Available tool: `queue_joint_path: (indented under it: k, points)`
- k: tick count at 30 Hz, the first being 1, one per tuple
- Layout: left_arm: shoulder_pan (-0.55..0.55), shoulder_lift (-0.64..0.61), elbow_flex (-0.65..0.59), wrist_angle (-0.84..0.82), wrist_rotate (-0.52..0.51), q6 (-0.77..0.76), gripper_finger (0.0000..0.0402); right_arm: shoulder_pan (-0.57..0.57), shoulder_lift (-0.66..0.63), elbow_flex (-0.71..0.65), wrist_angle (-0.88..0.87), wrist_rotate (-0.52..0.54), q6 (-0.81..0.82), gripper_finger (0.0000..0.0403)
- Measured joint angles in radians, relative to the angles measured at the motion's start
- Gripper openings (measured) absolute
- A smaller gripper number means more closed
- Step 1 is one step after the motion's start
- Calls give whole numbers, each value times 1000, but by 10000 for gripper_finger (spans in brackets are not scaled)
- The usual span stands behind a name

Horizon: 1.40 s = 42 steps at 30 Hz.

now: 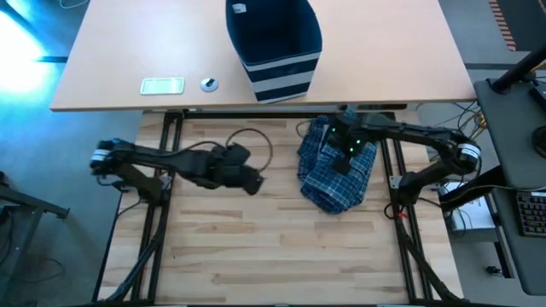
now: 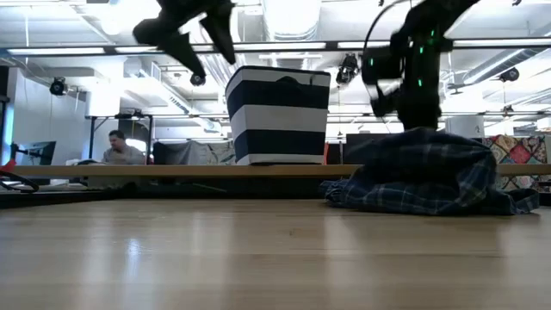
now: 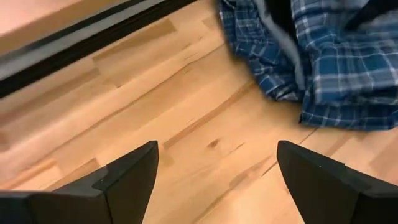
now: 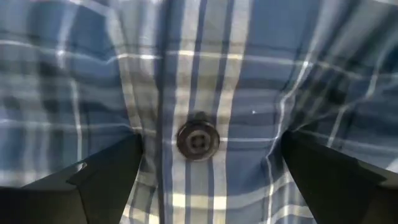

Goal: Fold Laundry from Bin
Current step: Stack the blue patterned long sleeve on the black boxer short

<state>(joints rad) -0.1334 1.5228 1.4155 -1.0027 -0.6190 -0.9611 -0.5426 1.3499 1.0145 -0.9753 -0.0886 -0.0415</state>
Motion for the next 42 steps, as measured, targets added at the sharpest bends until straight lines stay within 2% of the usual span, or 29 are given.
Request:
queue_joint_path:
  k: [5,9,16,21,27,30,34,39,42]
  points:
    - [-9,-188,-226,197,-2,9,311,1,98,-66,51,56,-11,382]
    - [-11,-289,-335,248,-2,12,311,1,141,-24,4,43,2,382]
    - [10,-369,-419,335,-72,117,311,20,105,205,-251,-5,60,382]
    - [19,-369,-420,366,-75,168,311,103,20,285,-309,-6,150,382]
    - [19,-343,-420,370,-79,172,311,312,-46,236,-207,21,305,382]
    - [19,-331,-420,371,-79,169,311,388,-36,182,-121,97,370,378]
    - [19,-323,-420,374,-71,167,311,414,18,93,-16,184,399,361]
    - [10,-326,-420,374,-51,155,311,423,98,-13,164,172,409,340]
    - [6,-329,-412,375,-51,149,310,427,146,-30,219,151,390,336]
